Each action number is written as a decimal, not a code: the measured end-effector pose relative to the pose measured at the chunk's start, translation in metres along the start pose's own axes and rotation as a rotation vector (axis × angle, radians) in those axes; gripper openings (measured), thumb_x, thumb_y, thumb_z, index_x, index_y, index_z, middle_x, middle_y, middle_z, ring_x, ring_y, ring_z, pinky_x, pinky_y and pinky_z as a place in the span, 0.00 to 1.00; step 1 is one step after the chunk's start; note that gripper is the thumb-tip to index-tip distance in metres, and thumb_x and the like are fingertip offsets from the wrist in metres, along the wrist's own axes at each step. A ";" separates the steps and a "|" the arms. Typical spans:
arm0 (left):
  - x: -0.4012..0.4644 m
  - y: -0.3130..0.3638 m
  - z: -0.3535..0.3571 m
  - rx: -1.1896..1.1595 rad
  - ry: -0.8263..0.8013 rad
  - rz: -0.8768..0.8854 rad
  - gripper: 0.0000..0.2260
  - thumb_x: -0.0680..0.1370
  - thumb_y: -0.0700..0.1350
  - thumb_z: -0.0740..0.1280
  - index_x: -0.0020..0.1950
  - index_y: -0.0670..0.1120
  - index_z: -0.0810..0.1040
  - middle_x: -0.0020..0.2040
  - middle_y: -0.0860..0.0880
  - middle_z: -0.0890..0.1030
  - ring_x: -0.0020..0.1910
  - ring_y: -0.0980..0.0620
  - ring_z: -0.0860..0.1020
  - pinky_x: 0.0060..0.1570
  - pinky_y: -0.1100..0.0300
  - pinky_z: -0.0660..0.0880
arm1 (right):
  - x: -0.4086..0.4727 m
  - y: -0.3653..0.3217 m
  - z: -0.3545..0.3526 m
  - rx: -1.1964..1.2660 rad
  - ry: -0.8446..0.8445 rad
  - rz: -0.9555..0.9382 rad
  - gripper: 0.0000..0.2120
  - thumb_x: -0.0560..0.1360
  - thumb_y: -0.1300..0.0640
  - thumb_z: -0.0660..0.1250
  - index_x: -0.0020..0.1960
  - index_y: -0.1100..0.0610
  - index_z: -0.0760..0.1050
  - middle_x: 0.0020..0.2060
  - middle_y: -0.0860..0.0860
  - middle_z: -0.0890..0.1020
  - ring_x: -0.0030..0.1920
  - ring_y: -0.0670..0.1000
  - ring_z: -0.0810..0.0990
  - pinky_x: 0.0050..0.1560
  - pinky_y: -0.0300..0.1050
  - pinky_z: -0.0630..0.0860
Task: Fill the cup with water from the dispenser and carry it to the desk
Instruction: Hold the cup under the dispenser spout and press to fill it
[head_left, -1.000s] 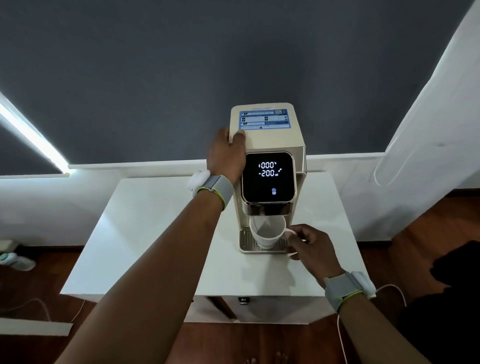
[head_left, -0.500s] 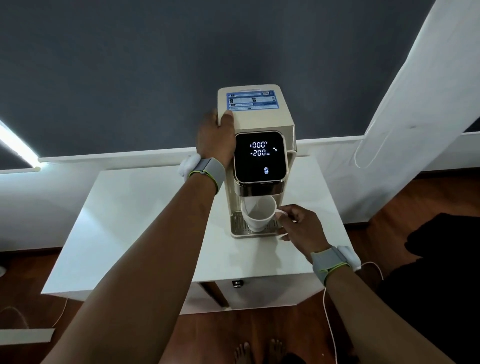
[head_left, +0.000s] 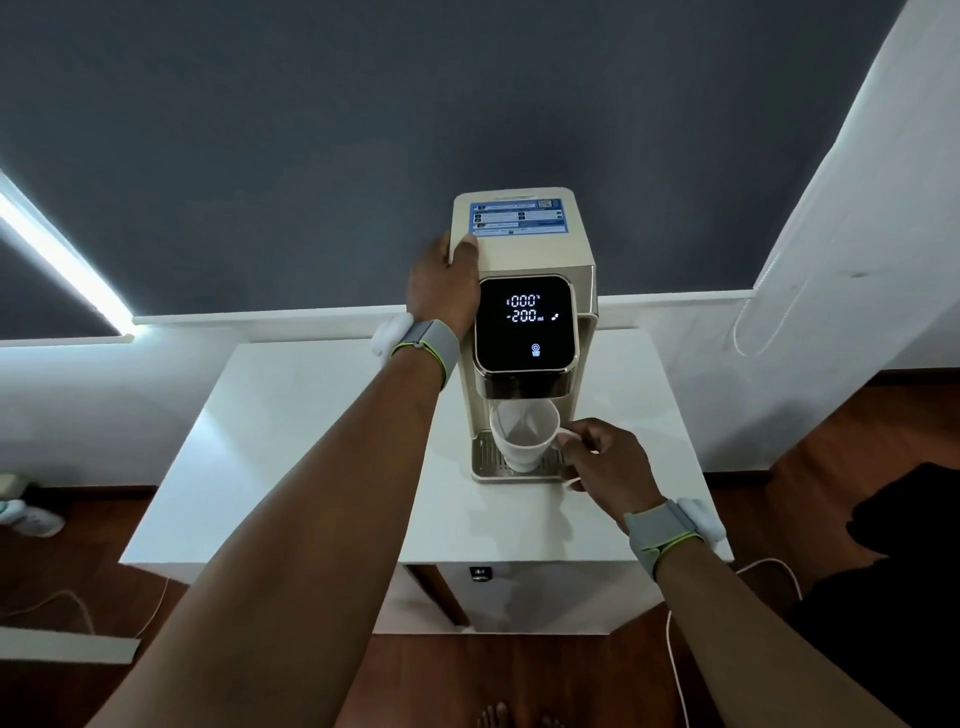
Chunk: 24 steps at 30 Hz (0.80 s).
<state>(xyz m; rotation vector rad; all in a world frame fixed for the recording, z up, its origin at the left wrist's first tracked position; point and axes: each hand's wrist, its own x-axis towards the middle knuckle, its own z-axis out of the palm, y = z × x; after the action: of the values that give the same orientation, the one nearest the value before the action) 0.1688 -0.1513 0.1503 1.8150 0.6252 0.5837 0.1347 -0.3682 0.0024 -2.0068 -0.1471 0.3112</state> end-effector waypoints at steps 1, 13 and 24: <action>0.000 -0.001 0.001 -0.003 0.010 0.005 0.14 0.84 0.52 0.62 0.60 0.50 0.84 0.53 0.53 0.85 0.52 0.50 0.82 0.51 0.60 0.75 | 0.001 0.000 -0.001 -0.008 -0.002 -0.009 0.06 0.78 0.55 0.71 0.48 0.55 0.85 0.40 0.56 0.88 0.42 0.61 0.88 0.51 0.64 0.84; 0.001 -0.005 0.002 0.004 0.038 0.006 0.15 0.84 0.53 0.62 0.63 0.50 0.84 0.54 0.52 0.86 0.51 0.50 0.82 0.51 0.60 0.72 | -0.001 -0.001 -0.006 -0.127 -0.061 -0.086 0.09 0.79 0.56 0.71 0.51 0.62 0.84 0.42 0.61 0.87 0.47 0.64 0.86 0.53 0.64 0.83; 0.002 -0.008 0.003 -0.016 0.042 0.007 0.14 0.83 0.53 0.62 0.61 0.51 0.84 0.51 0.53 0.85 0.51 0.49 0.82 0.51 0.59 0.73 | 0.000 0.002 -0.009 -0.118 -0.082 -0.094 0.08 0.78 0.53 0.72 0.50 0.57 0.84 0.39 0.57 0.88 0.42 0.59 0.88 0.50 0.64 0.84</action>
<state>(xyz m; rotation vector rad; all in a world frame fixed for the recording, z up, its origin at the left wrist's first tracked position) 0.1715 -0.1494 0.1418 1.7949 0.6408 0.6308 0.1375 -0.3773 0.0042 -2.0969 -0.3172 0.3319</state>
